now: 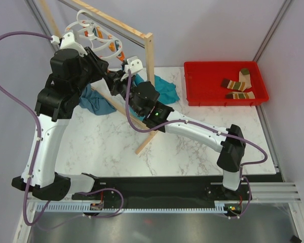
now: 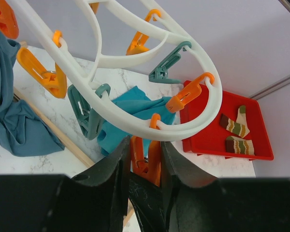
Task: Clip the socks to the hanger
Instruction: Open the clamp at the hanger.
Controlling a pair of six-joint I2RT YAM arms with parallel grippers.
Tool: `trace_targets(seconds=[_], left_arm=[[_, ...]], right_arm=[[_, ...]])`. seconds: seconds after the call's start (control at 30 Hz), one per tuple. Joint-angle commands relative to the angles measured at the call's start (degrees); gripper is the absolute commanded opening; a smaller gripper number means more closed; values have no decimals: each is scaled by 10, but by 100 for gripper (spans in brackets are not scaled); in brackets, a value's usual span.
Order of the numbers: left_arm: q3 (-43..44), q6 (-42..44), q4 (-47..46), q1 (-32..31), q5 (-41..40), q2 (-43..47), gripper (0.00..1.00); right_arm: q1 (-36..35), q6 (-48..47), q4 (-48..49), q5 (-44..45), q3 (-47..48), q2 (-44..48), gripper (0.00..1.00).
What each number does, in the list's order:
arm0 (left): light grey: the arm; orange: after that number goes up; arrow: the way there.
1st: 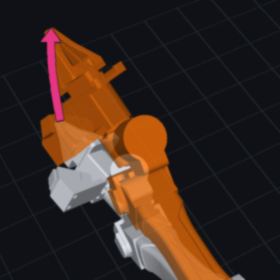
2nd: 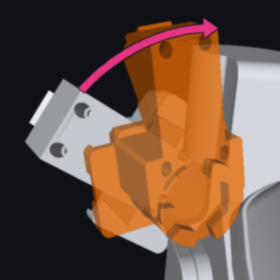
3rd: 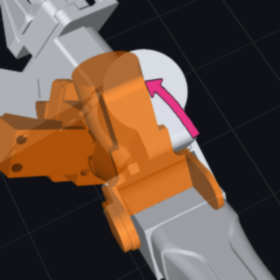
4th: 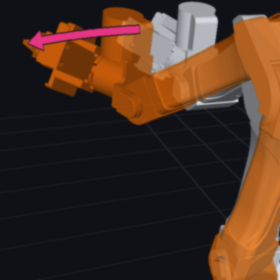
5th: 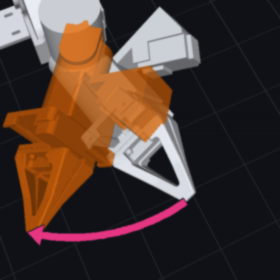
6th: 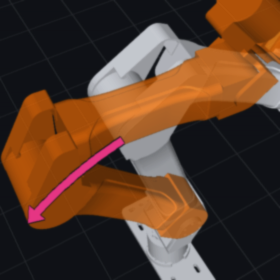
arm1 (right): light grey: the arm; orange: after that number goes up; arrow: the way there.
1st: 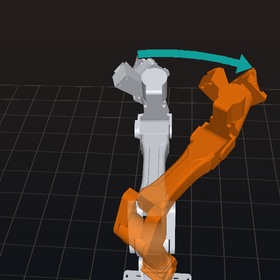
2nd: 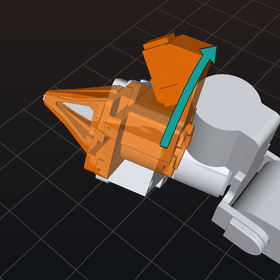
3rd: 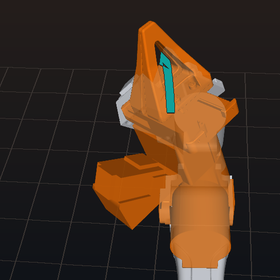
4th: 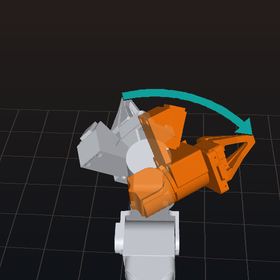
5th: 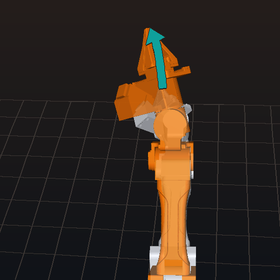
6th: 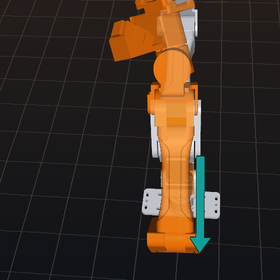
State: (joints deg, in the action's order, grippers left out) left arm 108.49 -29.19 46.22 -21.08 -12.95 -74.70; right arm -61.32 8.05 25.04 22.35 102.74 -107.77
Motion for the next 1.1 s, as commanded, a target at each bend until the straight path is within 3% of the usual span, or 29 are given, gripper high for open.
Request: trace_targets(seconds=[0.0,0.17,0.2,0.27,0.3,0.37,0.53,0.67,0.83,1.07], left_arm=[[8,-15,-4,2,16,5,2],[8,-9,-6,3,33,0,2],[8,-5,-6,4,37,1,8],[0,-9,-10,7,40,6,53],[-11,-9,-14,14,44,13,70],[-20,-15,-22,20,56,19,81],[-30,-56,-24,46,86,32,79],[-33,-82,-32,60,100,36,59],[-36,-129,-47,98,178,24,59],[-32,-144,-67,110,214,2,58]], right_arm=[[6,13,8,3,27,-6,0],[9,24,-7,7,34,-2,0],[12,28,-29,2,39,-2,0],[15,36,-41,-4,42,3,0],[16,39,-50,-11,40,7,0],[23,53,-58,-15,30,15,0],[37,76,-61,-39,6,33,0],[45,92,-58,-56,-6,46,0],[49,117,-58,-78,-13,55,0],[51,125,-55,-93,-11,62,0]])
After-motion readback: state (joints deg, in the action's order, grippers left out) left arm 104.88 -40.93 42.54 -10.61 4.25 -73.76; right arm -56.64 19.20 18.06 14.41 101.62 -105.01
